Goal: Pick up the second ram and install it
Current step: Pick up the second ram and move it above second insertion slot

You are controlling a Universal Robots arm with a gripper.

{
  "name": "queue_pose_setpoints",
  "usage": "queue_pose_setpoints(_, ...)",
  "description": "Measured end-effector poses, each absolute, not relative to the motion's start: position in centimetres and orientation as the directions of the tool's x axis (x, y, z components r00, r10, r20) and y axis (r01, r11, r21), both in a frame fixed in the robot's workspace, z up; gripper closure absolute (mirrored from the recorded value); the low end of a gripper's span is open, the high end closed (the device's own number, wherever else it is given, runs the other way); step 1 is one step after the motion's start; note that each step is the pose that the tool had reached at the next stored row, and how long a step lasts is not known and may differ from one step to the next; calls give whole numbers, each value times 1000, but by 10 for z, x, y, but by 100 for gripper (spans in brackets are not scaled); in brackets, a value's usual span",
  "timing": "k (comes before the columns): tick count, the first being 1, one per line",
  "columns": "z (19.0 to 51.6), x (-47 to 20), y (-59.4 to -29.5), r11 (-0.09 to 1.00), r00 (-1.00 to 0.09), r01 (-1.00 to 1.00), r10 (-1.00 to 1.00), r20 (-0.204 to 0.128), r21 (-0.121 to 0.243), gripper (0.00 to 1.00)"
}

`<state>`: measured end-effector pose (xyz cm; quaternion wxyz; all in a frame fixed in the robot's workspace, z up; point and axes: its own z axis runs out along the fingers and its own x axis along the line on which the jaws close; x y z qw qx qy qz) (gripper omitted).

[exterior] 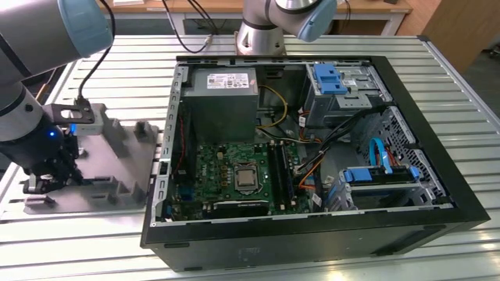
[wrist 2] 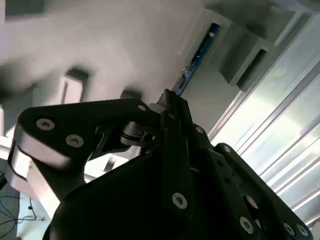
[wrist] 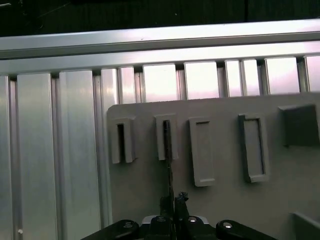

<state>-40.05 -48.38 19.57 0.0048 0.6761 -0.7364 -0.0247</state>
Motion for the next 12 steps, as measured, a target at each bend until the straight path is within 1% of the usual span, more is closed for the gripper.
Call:
queue_pose_setpoints(2, 196, -400, -484, 85, -86, -995, -996, -26, 43, 86)
queue_pose_setpoints(12, 196, -400, -484, 85, -86, -995, -996, -28, 43, 86)
